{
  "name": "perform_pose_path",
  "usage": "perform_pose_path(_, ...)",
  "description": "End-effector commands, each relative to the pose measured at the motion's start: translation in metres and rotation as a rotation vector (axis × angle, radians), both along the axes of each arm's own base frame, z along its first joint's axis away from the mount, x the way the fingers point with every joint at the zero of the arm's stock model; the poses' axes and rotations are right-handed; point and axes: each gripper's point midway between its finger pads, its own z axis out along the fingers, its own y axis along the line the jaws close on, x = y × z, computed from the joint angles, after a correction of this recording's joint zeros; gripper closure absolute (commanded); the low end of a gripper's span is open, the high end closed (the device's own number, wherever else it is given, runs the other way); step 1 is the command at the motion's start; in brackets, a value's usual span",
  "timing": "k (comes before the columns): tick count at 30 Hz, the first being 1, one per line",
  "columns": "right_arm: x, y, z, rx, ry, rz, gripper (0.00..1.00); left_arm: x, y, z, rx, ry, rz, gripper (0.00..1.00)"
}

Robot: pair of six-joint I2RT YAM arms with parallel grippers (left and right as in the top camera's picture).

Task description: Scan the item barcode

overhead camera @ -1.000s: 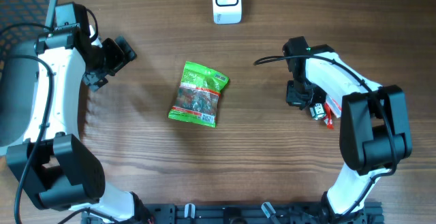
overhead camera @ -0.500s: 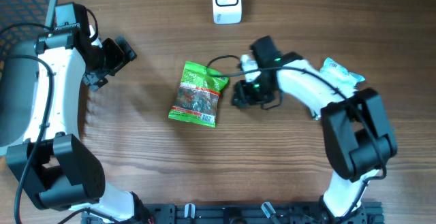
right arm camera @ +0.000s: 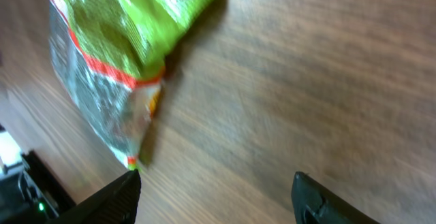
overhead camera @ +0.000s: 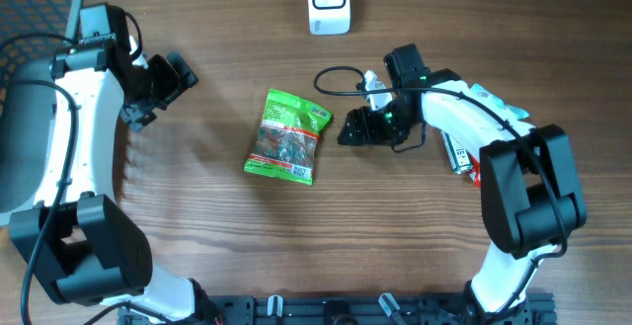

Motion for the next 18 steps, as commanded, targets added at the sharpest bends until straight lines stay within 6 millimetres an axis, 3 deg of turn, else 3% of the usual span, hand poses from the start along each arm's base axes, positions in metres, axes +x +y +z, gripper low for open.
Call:
perform_pose_path(1, 0.001, -0.004, 0.006, -0.026, -0.062, 0.062, 0.28, -0.005, -0.01, -0.003, -0.06, 0.023, -0.019, 0.0)
perform_pose_path(4, -0.002, -0.013, 0.001, -0.079, -0.045, 0.054, 0.23, -0.009, -0.033, 0.001, -0.181, 0.026, -0.058, 0.0)
perform_pose_path(5, -0.003, -0.013, 0.001, -0.081, -0.039, 0.054, 0.21, -0.013, -0.041, 0.001, -0.202, 0.039, -0.089, 0.27)
perform_pose_path(6, -0.004, -0.013, 0.001, -0.081, -0.037, 0.055, 0.21, -0.019, -0.049, 0.0, -0.209, 0.063, -0.11, 0.94)
perform_pose_path(9, 0.001, -0.009, 0.005, -0.062, -0.059, 0.06, 0.31, -0.038, -0.079, -0.016, -0.215, 0.141, -0.183, 0.96)
perform_pose_path(11, 0.011, -0.003, 0.02, -0.034, -0.1, 0.082, 0.36, -0.056, -0.102, -0.035, -0.171, 0.203, -0.255, 0.96)
perform_pose_path(15, 0.03, 0.009, 0.054, 0.016, -0.167, 0.117, 0.25, -0.088, -0.11, -0.067, 0.004, 0.327, -0.251, 0.96)
perform_pose_path(18, 0.043, 0.024, 0.07, 0.063, -0.257, 0.161, 0.24, -0.102, -0.119, -0.093, 0.039, 0.352, -0.222, 0.96)
